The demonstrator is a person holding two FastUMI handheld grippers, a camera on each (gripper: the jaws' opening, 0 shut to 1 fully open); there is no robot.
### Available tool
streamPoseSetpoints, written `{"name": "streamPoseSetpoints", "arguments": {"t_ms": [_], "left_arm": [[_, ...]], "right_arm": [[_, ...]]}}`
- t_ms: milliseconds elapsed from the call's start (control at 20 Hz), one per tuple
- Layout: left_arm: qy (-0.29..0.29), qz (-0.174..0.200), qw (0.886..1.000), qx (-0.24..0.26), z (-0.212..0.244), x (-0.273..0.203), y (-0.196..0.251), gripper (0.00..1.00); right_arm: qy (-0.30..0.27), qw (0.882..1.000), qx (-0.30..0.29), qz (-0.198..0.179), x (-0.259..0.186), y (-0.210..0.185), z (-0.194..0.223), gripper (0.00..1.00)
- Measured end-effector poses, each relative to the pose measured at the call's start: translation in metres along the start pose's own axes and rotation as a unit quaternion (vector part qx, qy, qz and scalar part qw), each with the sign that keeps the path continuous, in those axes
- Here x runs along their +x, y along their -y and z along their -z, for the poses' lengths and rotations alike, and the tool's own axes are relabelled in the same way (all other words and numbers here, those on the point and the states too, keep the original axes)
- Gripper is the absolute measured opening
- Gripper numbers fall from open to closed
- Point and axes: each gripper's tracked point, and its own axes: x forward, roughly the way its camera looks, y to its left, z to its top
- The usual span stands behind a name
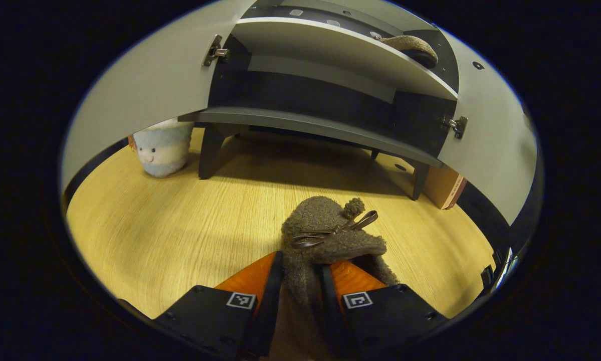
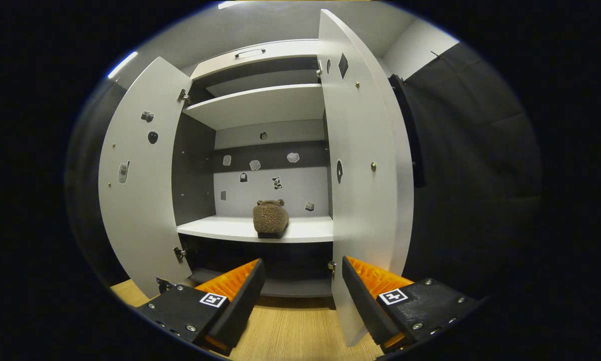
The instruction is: Grab one shoe with the right hand and put it into the shoe cabinet, grab the other shoe with the left hand and put it into the shoe cabinet; then close the right door with the right hand and the left door with the left hand.
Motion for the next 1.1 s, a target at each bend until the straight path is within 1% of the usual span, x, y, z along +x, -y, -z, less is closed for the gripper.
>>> {"name": "streamPoseSetpoints", "arguments": {"t_ms": [50, 100, 150, 250, 400, 500, 650, 750, 850, 950, 1100], "left_arm": [[0.005, -0.013, 1.000, -0.003, -0.004, -0.003, -0.005, 0.30], [0.011, -0.019, 1.000, 0.003, -0.008, -0.007, -0.006, 0.21], [0.015, -0.021, 1.000, 0.011, -0.011, -0.014, -0.006, 0.18], [0.032, -0.014, 0.999, 0.017, -0.024, -0.034, -0.001, 0.18], [0.072, -0.012, 0.997, 0.000, -0.057, -0.074, 0.009, 0.18], [0.111, -0.018, 0.994, 0.003, -0.089, -0.103, 0.012, 0.18], [0.150, -0.017, 0.988, -0.011, -0.133, -0.138, 0.023, 0.18], [0.171, -0.011, 0.985, -0.014, -0.171, -0.156, 0.032, 0.18], [0.191, 0.010, 0.981, -0.035, -0.216, -0.175, 0.047, 0.18], [0.209, 0.016, 0.977, -0.046, -0.263, -0.183, 0.057, 0.18], [0.235, 0.013, 0.972, -0.020, -0.337, -0.171, 0.070, 0.18]], "right_arm": [[0.000, 1.000, 0.001, -0.001, 0.000, -0.001, 0.001, 0.94], [-0.001, 1.000, 0.002, -0.001, 0.001, -0.001, 0.002, 0.94], [-0.001, 1.000, 0.001, -0.002, 0.001, -0.001, 0.001, 0.94], [0.000, 1.000, -0.001, -0.003, 0.001, -0.002, 0.002, 0.94], [0.001, 1.000, -0.004, -0.004, -0.002, -0.003, 0.002, 0.94], [0.001, 1.000, -0.002, -0.007, -0.002, -0.005, 0.002, 0.94], [0.004, 1.000, 0.000, -0.010, 0.000, -0.010, 0.002, 0.94], [0.005, 1.000, 0.001, -0.016, -0.001, -0.013, 0.001, 0.94], [0.003, 1.000, -0.003, -0.021, 0.000, -0.018, 0.002, 0.94], [0.005, 1.000, -0.008, -0.025, -0.004, -0.021, -0.001, 0.94], [0.009, 0.999, -0.012, -0.032, -0.009, -0.028, -0.003, 0.94]]}}
